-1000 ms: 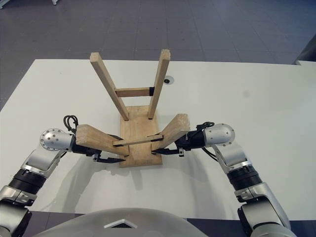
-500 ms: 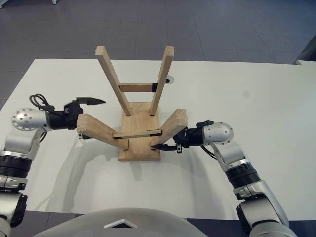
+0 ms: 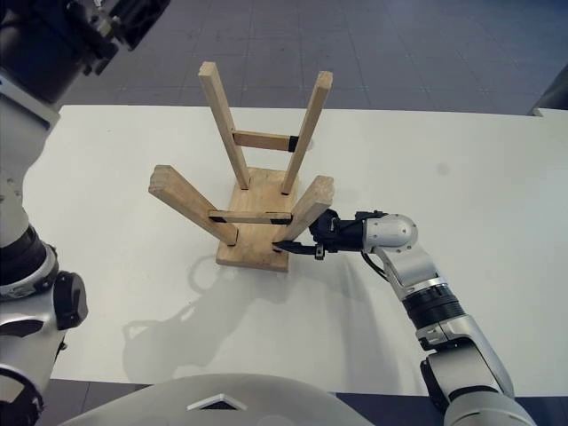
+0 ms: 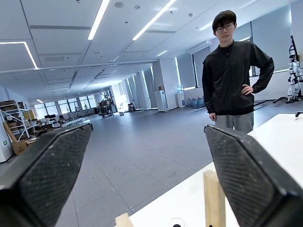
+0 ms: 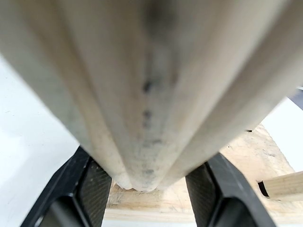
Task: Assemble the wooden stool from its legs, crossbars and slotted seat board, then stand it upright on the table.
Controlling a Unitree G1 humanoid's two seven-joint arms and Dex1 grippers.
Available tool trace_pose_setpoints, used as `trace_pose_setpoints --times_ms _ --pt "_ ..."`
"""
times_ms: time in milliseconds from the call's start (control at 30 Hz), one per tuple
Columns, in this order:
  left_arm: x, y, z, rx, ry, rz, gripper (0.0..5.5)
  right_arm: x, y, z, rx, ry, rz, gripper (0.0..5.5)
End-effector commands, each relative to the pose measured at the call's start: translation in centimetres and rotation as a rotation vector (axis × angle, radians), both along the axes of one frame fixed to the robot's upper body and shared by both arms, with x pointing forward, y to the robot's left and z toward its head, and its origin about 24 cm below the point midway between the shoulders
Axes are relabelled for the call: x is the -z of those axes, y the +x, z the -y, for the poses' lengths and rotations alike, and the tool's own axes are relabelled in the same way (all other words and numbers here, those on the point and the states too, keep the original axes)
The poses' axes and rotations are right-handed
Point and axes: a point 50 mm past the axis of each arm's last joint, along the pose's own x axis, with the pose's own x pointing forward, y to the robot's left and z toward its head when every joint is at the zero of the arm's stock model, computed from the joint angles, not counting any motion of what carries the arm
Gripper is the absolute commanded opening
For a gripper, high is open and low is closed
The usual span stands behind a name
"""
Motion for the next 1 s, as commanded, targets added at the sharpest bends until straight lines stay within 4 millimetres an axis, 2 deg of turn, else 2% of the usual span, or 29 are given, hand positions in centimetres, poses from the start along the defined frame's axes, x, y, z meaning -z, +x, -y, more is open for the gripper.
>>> trace_pose_setpoints --times_ms 33,200,333,500,567,600,700,767,800,833,900,933,967,1000 --pt "1.2 -2.3 4.1 0.005 0.014 -0.117 3.70 5.3 -1.9 2.4 0.058 -0.320 -0.141 2.04" --pt "4.1 -3.7 5.9 0.010 -0.017 -0.295 2.85 5.2 -1.7 2.5 0.068 -0.318 -0.139 2.04" --pt "8.8 -4.3 7.0 0.099 0.088 -0.526 2.81 5.3 -1.6 2.5 0.071 -0.320 -0.136 2.04" --pt "12.3 -6.2 7.3 0.180 0.215 -0.677 2.81 5.4 -1.7 2.5 0.064 -0.326 -0.136 2.04" --pt "11.7 -5.9 7.4 0.152 0.224 -0.639 2.81 5.4 -1.7 2.5 0.063 -0.326 -0.137 2.04" --pt "10.4 -5.2 7.3 0.100 0.211 -0.557 2.81 5.4 -1.8 2.5 0.064 -0.326 -0.137 2.04" --pt "4.1 -3.7 7.1 -0.035 0.036 -0.219 2.81 5.5 -1.8 2.5 0.065 -0.327 -0.137 2.04" --pt "3.0 -3.7 7.2 -0.037 0.010 -0.150 2.81 5.5 -1.8 2.4 0.064 -0.327 -0.137 2.04" --pt "3.6 -3.8 7.3 -0.035 0.030 -0.164 2.81 5.5 -1.9 2.4 0.063 -0.328 -0.138 2.04" --pt "5.2 -3.9 7.7 -0.018 0.095 -0.230 2.81 5.5 -1.9 2.5 0.064 -0.328 -0.138 2.04" --pt "12.6 -4.5 7.9 0.038 0.371 -0.513 2.81 5.5 -1.8 2.5 0.064 -0.328 -0.140 2.04" --pt "16.7 -5.0 7.3 0.057 0.490 -0.677 2.81 5.5 -1.8 2.5 0.061 -0.329 -0.139 2.04" --pt "20.3 -5.6 6.4 0.047 0.608 -0.767 2.81 5.3 -1.6 2.5 0.060 -0.328 -0.137 2.04" --pt "22.4 -6.3 5.8 0.047 0.633 -0.852 2.81 5.1 -1.5 2.4 0.057 -0.328 -0.134 2.04"
